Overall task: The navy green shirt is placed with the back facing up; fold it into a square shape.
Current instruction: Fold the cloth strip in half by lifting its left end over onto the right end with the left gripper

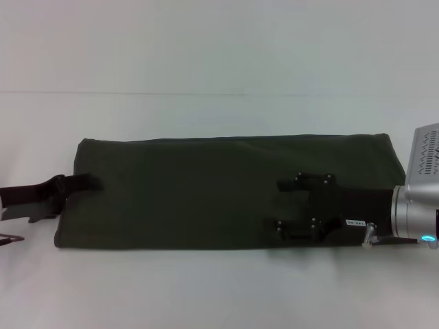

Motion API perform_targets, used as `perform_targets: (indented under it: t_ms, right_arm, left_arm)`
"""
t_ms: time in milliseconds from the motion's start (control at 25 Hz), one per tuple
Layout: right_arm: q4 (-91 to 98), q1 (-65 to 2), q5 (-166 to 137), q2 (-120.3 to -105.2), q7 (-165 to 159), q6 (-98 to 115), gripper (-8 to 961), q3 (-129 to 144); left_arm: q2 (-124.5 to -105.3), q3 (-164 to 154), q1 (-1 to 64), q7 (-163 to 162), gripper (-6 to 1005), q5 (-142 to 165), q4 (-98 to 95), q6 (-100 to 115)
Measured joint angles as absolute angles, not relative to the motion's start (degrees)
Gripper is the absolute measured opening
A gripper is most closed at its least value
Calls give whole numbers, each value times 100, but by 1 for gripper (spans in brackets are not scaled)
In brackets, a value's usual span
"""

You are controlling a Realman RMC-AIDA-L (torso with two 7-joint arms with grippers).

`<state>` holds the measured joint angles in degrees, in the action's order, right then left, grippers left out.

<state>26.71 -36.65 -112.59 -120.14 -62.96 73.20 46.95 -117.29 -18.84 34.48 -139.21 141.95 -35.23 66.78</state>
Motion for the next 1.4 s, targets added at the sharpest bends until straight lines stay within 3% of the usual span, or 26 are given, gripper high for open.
perform_targets:
  t_ms: [680, 800, 1200, 1400]
  right_arm:
    - [2696, -3671, -11195, -12008, -6372, 7370, 850, 4696]
    - [2710, -3650, -11143, -12001, -6373, 7399, 850, 4698]
    - [2719, -3639, -11101, -11995, -6372, 7451, 846, 4738]
    - [2717, -3632, -11100, -12004, -6372, 7488, 844, 4735]
  left_arm:
    - [-11783, -1914, 3676, -13601, 879, 13986, -3191, 6579]
    - [-11766, -1937, 3699, -13621, 676, 14024, -3197, 6613]
    - [-11751, -1960, 3718, -13627, 432, 14091, -3212, 6567]
    - [-11751, -1940, 3708, -13632, 233, 14091, -3220, 6564]
